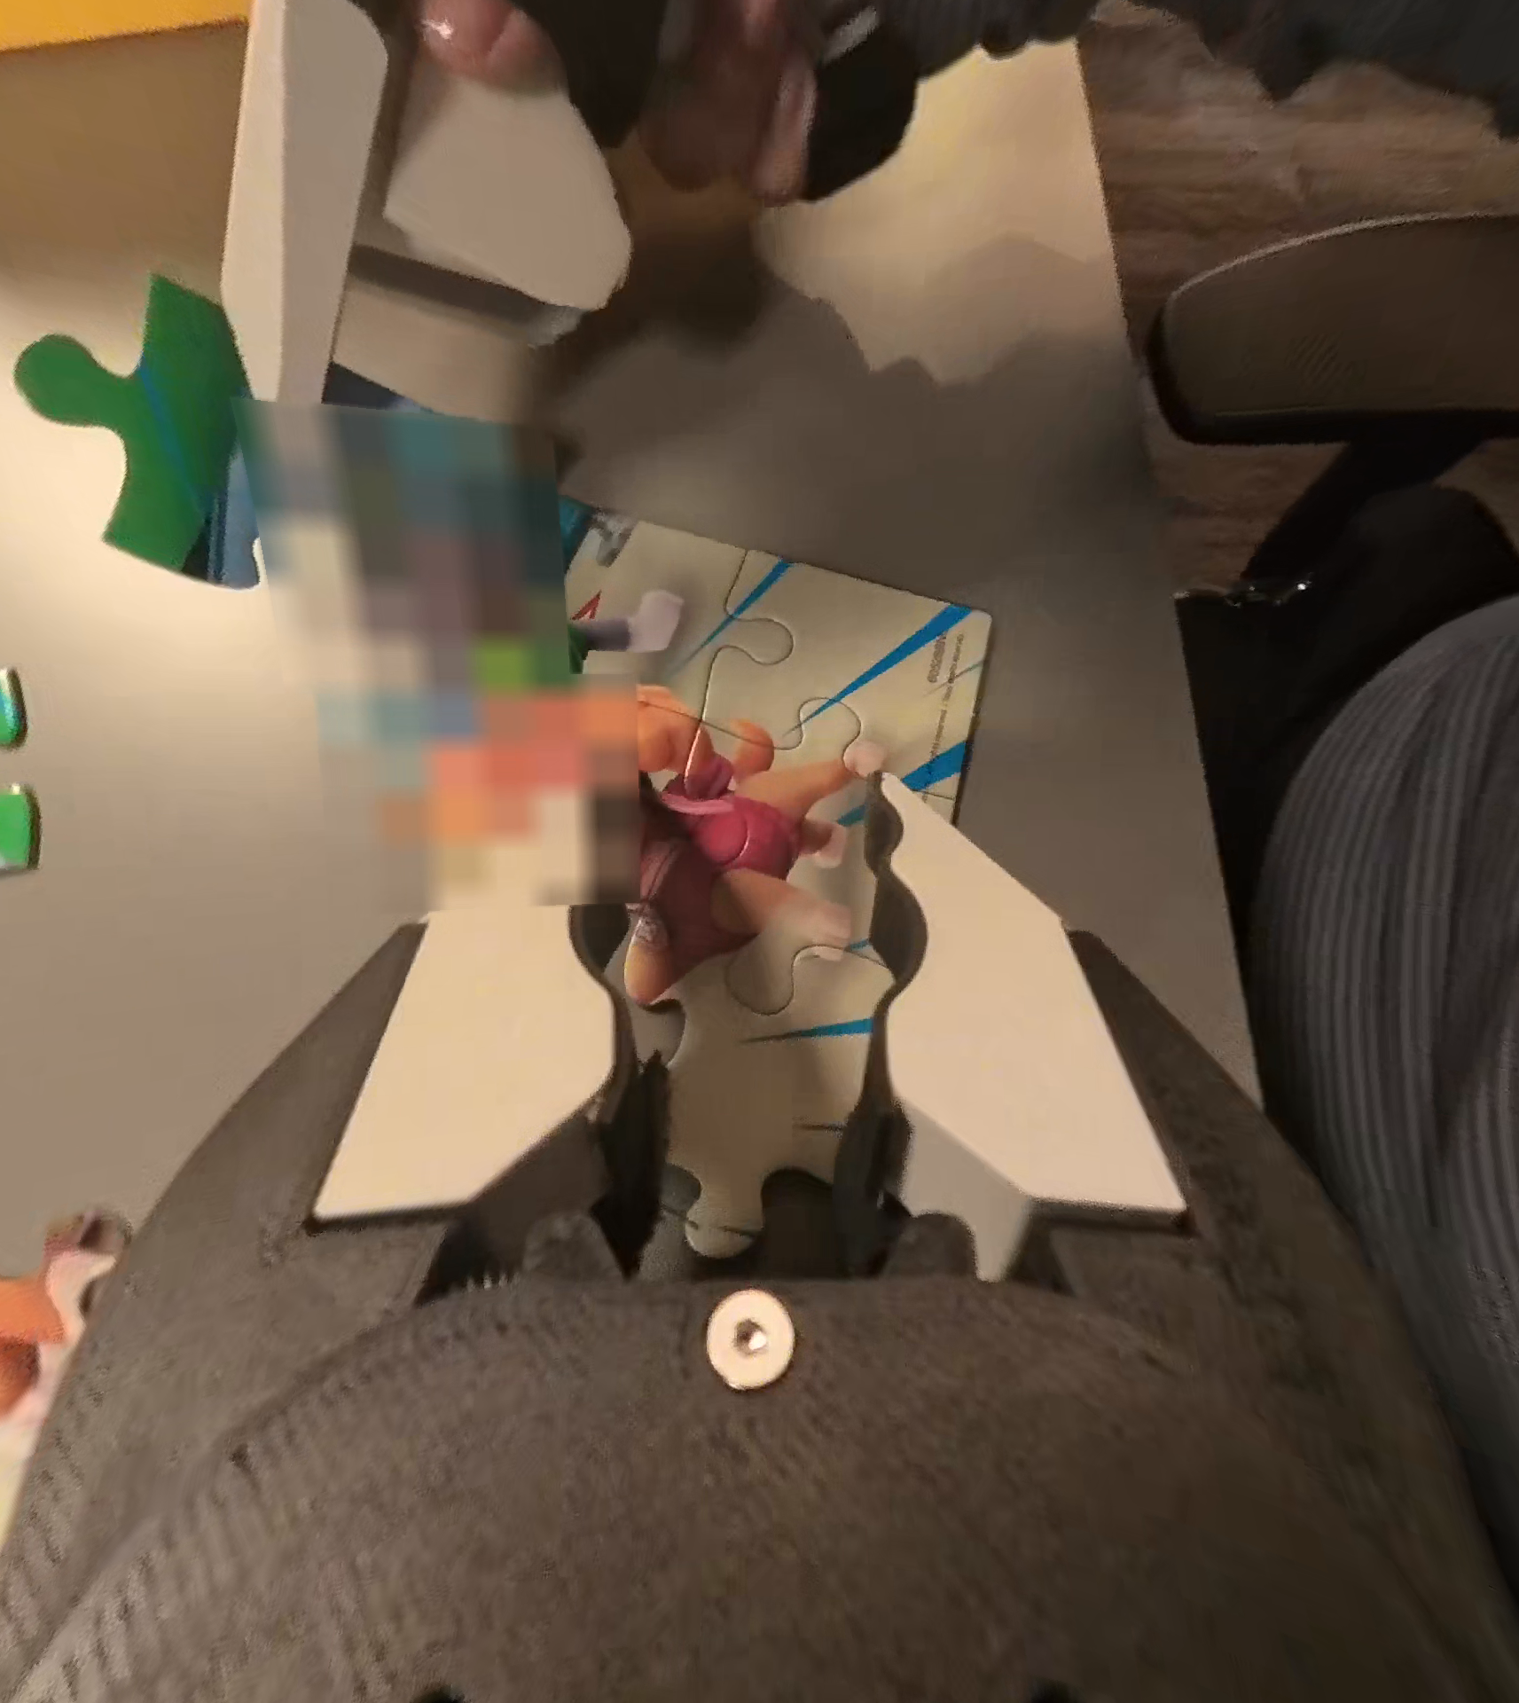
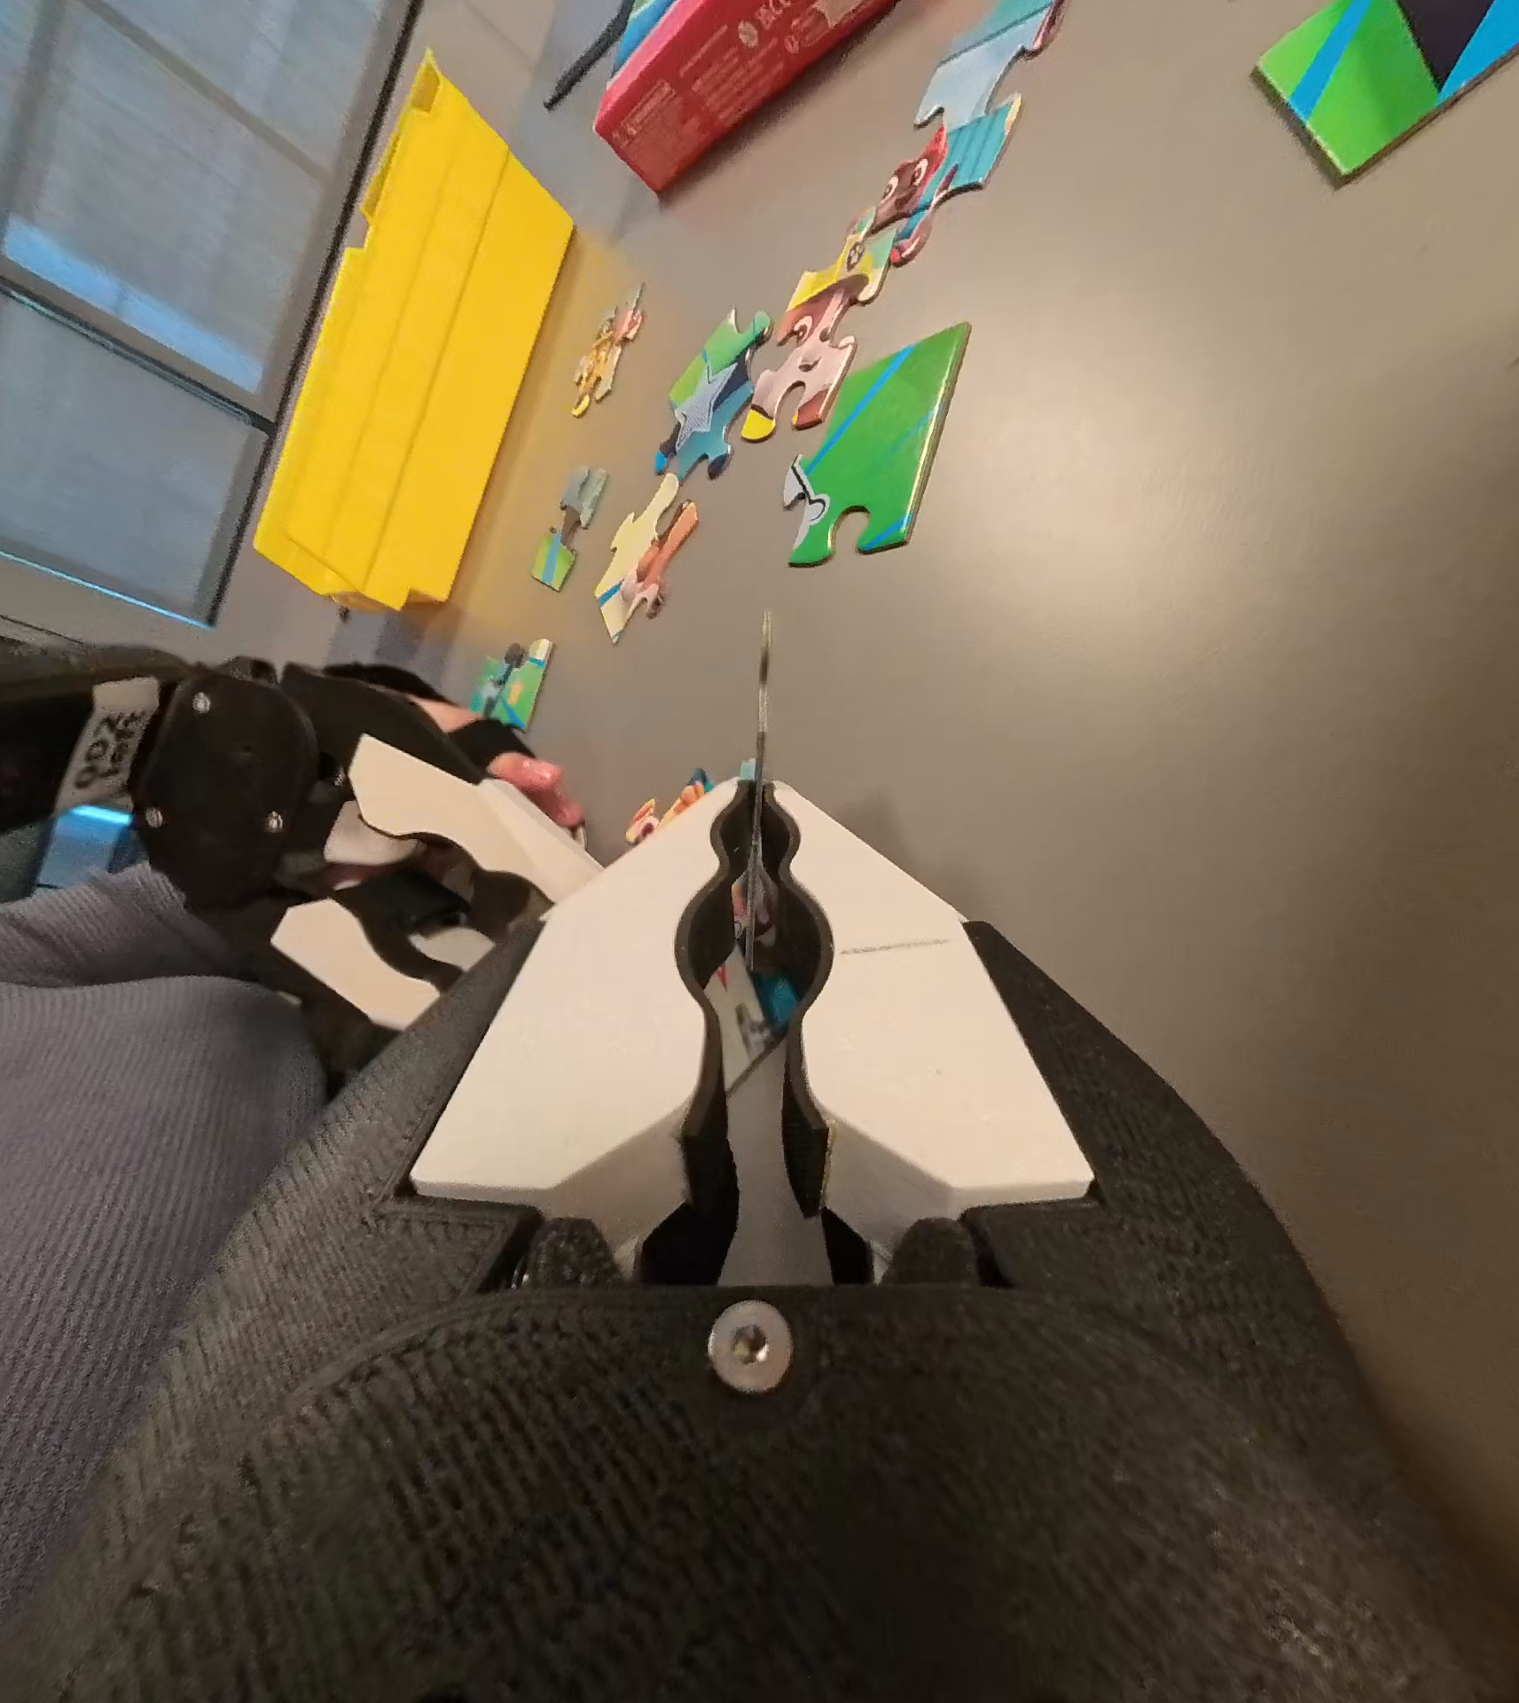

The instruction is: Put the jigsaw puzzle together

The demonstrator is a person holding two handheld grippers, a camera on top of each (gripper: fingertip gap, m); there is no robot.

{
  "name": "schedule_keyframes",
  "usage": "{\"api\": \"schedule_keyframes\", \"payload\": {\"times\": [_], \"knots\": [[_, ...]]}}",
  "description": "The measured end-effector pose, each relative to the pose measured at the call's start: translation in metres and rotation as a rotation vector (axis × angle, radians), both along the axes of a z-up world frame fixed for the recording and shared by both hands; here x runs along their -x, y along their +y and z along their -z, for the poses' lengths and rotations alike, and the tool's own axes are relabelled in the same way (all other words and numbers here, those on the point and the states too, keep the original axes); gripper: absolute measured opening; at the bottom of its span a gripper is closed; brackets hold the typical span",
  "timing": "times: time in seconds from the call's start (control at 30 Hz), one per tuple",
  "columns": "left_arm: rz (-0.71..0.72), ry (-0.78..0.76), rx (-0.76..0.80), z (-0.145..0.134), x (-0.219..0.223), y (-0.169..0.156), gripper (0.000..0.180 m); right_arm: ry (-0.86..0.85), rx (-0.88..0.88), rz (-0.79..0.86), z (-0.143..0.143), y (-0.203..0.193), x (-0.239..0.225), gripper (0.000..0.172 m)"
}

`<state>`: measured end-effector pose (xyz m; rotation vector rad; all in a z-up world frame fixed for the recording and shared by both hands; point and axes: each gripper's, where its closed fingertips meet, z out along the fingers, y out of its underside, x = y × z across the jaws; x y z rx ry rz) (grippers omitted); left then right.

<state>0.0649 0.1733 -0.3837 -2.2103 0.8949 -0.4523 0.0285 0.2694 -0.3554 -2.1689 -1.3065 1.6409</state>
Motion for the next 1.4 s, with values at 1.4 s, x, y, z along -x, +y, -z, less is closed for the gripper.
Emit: {"api": "schedule_keyframes", "payload": {"times": [1.4], "knots": [[-0.243,-0.056,-0.016,-0.001,0.008,0.012,0.022,-0.191,-0.768,-0.047,0.026,-0.003,-0.006,0.0]]}}
